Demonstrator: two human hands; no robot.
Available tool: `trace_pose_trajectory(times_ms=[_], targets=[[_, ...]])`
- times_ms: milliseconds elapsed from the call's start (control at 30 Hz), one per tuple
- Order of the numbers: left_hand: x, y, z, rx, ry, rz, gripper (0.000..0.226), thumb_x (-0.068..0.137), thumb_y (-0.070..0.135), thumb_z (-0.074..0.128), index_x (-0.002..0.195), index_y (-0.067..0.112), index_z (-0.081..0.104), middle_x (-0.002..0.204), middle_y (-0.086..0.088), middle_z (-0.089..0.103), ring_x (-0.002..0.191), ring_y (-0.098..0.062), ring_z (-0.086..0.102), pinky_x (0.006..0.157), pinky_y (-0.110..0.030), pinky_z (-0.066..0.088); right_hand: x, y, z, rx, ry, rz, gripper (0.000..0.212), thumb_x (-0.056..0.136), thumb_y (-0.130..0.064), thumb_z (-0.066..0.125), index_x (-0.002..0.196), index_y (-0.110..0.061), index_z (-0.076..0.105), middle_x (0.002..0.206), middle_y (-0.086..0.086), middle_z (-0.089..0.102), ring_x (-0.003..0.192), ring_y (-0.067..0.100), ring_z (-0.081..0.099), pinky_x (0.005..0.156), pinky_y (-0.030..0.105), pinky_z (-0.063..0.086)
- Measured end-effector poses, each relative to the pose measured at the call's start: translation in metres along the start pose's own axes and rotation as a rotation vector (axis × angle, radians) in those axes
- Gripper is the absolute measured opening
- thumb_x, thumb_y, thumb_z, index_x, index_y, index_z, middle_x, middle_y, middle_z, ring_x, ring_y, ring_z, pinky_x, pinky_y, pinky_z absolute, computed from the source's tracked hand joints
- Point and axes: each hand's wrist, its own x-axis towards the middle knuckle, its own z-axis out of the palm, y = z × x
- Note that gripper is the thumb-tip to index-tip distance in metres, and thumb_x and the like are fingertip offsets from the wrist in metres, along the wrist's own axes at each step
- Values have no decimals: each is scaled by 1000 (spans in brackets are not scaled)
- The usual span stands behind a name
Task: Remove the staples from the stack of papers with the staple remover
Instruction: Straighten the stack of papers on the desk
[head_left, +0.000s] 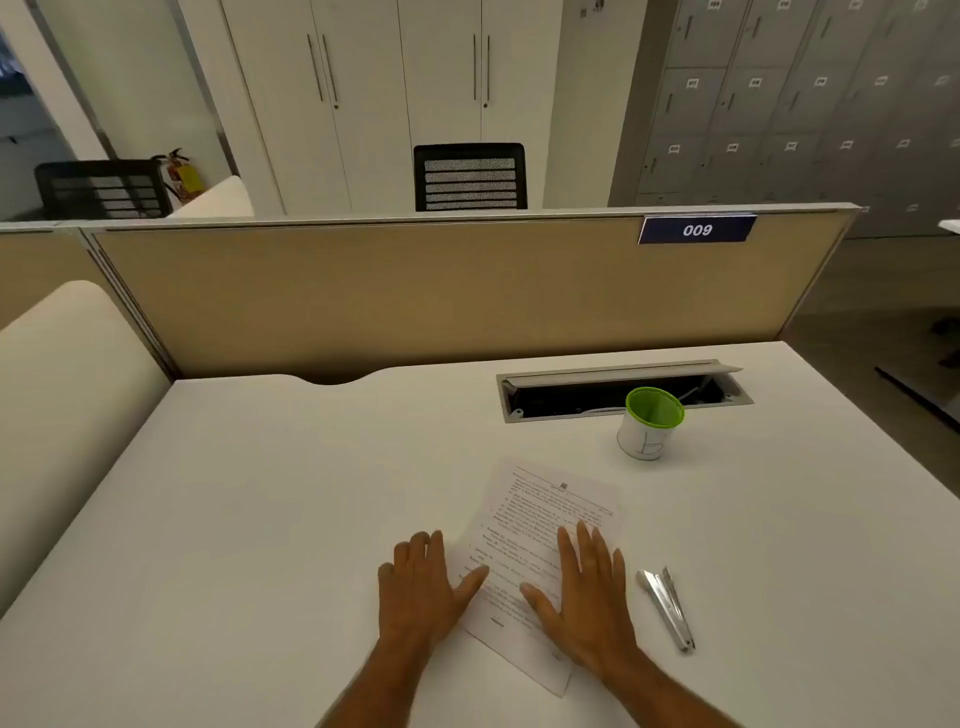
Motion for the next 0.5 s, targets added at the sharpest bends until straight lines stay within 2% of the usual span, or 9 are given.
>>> trace_pose_trajectory(times_ms=[133,300,400,500], targets=[[16,7,0,-154,24,-99,83,84,80,42,143,22,41,144,0,47,130,-21,44,106,-42,39,-1,1,10,-50,-75,-18,98,78,-82,17,153,-22,0,163,8,-10,148,24,-17,117,49,-17],[39,19,-3,-448,-28,-278,82,79,75,58,138,20,48,138,-3,53,129,-26,47,105,-45,41,-2,1,14,-62,-95,-127,98,77,-83,18,153,-24,-2,161,6,-17,145,21,-25,113,46,-22],[50,23,-8,-537,-74,-364,81,75,76,61,132,19,56,134,-5,55,126,-28,50,102,-46,45,-7,0,16,-6,-56,-213,97,79,-81,27,153,-22,9,161,5,-9,146,22,-19,112,45,-20],[52,21,-9,-604,-91,-377,71,75,71,66,124,19,60,124,-3,61,118,-26,57,99,-44,51,-15,2,17,48,-39,-290,95,79,-80,32,152,-22,16,160,3,-7,144,12,-23,113,47,-15]])
